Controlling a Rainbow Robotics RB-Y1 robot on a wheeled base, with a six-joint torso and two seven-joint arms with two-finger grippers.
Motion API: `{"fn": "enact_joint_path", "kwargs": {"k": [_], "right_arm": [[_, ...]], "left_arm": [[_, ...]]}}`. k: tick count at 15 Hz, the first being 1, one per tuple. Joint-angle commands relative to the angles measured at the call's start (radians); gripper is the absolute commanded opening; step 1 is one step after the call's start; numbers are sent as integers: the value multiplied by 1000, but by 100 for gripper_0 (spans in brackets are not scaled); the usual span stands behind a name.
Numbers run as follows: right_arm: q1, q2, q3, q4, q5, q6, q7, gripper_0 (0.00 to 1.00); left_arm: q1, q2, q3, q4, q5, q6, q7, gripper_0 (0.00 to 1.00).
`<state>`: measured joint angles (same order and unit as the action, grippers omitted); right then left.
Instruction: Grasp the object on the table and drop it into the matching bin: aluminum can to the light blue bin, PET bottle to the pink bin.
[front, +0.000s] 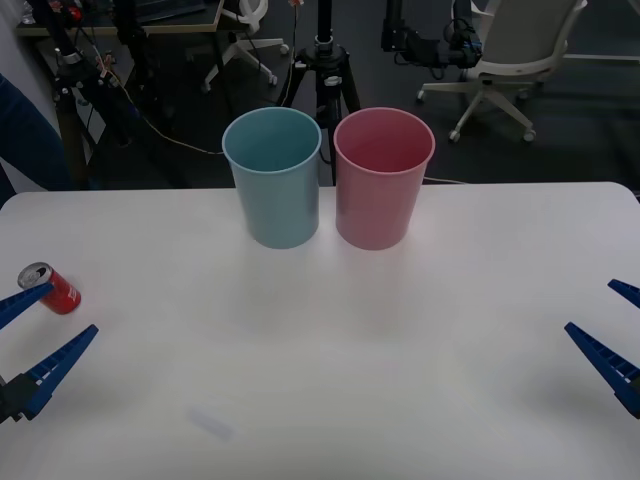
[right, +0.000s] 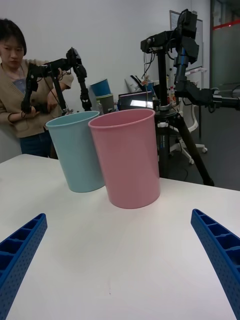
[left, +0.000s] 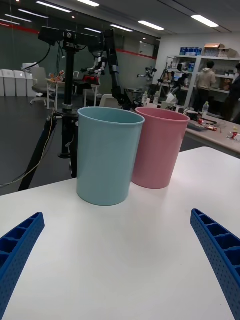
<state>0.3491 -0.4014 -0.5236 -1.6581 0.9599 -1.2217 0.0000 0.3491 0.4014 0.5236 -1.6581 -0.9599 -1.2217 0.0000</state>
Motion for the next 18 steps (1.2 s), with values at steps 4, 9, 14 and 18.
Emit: {"fn": "enact_joint_path", "kwargs": {"k": [4, 9, 14, 18], "right_arm": [[0, 0, 0, 0, 0, 0, 0, 100], [0, 0, 0, 0, 0, 0, 0, 100], [0, 0, 0, 0, 0, 0, 0, 100], [0, 0, 0, 0, 0, 0, 0, 100]], "left_arm": [[27, 27, 39, -17, -13, 13, -5, 100], [74, 25, 13, -16, 41, 90, -101, 100], [160, 25, -65, 6, 179, 254, -282, 100], [195, 25, -125, 52, 283, 347, -428, 100]]}}
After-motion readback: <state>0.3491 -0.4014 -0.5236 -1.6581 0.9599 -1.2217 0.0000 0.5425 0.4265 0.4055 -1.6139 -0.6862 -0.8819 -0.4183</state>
